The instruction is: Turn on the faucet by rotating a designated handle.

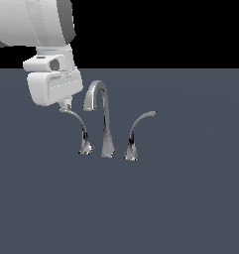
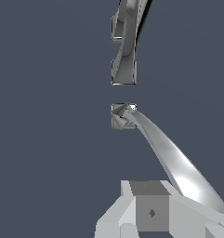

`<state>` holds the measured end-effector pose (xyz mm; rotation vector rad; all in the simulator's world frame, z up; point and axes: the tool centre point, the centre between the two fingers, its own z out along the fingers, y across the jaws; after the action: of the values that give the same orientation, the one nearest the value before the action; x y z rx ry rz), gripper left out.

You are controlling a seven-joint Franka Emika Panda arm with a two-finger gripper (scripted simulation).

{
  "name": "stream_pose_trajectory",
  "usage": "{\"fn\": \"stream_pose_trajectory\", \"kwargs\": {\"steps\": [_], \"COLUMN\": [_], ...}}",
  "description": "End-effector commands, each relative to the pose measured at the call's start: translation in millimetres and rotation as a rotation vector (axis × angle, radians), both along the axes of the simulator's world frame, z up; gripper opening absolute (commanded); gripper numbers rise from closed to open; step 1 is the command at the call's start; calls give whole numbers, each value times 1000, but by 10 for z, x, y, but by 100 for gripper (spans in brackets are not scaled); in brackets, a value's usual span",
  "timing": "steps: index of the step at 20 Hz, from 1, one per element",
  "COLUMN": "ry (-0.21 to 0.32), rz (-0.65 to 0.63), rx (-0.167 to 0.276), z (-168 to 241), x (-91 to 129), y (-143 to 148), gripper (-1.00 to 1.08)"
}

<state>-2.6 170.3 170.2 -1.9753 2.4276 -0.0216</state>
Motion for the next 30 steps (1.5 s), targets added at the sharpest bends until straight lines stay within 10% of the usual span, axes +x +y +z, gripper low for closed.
{"fn": "stream_pose_trajectory", "kwargs": {"steps": [1, 30], "ry": [12, 17], "rz": [3, 10], "rx": [-2, 2], "z": [-1, -3], "x": [-119, -649], "y": [-1, -300], "gripper": [-100, -100]}}
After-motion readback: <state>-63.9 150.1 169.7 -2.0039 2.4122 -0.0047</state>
